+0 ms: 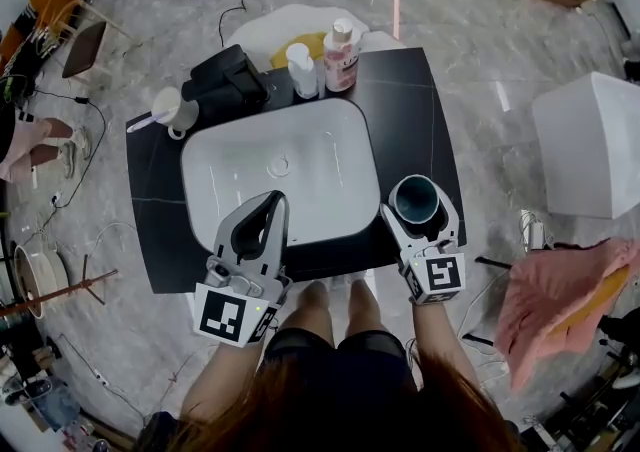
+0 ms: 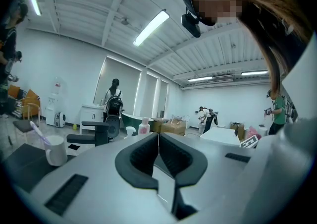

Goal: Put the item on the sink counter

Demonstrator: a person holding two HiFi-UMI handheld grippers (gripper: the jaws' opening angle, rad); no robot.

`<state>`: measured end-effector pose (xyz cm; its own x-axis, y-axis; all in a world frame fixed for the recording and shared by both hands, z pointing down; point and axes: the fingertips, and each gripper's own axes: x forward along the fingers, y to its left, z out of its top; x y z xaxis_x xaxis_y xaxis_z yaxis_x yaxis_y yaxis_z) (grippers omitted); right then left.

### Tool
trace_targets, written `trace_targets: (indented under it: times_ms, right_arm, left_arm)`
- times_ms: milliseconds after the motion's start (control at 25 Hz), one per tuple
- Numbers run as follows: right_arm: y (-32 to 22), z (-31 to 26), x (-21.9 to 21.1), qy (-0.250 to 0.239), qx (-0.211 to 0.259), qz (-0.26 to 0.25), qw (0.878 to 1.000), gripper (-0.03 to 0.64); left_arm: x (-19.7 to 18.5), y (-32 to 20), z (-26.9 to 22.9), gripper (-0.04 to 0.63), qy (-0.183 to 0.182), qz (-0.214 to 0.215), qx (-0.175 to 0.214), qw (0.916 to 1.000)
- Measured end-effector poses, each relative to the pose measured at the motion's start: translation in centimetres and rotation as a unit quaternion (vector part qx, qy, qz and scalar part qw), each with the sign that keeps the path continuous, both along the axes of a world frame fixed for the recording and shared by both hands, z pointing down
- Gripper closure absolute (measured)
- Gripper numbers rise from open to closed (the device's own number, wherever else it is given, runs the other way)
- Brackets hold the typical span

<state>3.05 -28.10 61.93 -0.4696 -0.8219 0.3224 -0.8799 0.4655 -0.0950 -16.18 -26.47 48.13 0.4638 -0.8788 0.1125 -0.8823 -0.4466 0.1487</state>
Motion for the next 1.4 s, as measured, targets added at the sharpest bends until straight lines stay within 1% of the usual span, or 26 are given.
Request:
trace_targets:
  times_ms: [120,280,400,560,840,960,1120,1320,1400]
  right_arm:
    - [0.0,0.0,0.0,-0.006,-0.002,0.000,1.000,0.213]
    - [0.2,-0.1,0.0,-0.006,0.002,-0.005,1.000,0.212]
    - [0.4,0.1,-0.1,-0.007,-0.003,-0.009,1.000,0.210]
    - [0.6,0.2,-0.4,-0.011,-0.015,-0.015,1.000,0.196]
    - [1.1,-1.3,-0.3,-0.020,-0.009,-0.012,1.000,0.175]
    - [1.2,-2.7,0.0,-0.024,0.002,-0.004,1.000,0.172]
    - [0.9,-5.7,-0.1,-0.036,0.028,-0.002,0.999,0.172]
    - [1.1,-9.7,-0.1,-0.056,0.063,0.006,0.996,0.188]
    - [1.1,-11.1,0.1,-0.061,0.075,0.010,0.995,0.208]
  left_arm:
    - [0.2,0.2,0.0,0.572,-0.006,0.004,0.001,1.0000]
    - [0.5,0.5,-0.1,0.572,-0.007,0.003,0.002,1.0000]
    - [0.5,0.7,-0.2,0.572,-0.007,0.004,0.002,1.0000]
    - [0.7,1.0,-0.6,0.572,-0.008,0.005,0.005,0.9999]
    - [0.3,1.3,-2.0,0.572,-0.006,0.002,0.015,0.9999]
    - [0.0,1.5,-2.7,0.572,-0.003,-0.001,0.020,0.9998]
    - [-0.2,1.5,-4.0,0.572,0.001,-0.002,0.032,0.9995]
    - [-0.7,1.6,-5.8,0.572,0.006,-0.005,0.048,0.9988]
    - [-0.9,1.6,-6.6,0.572,0.008,-0.006,0.056,0.9984]
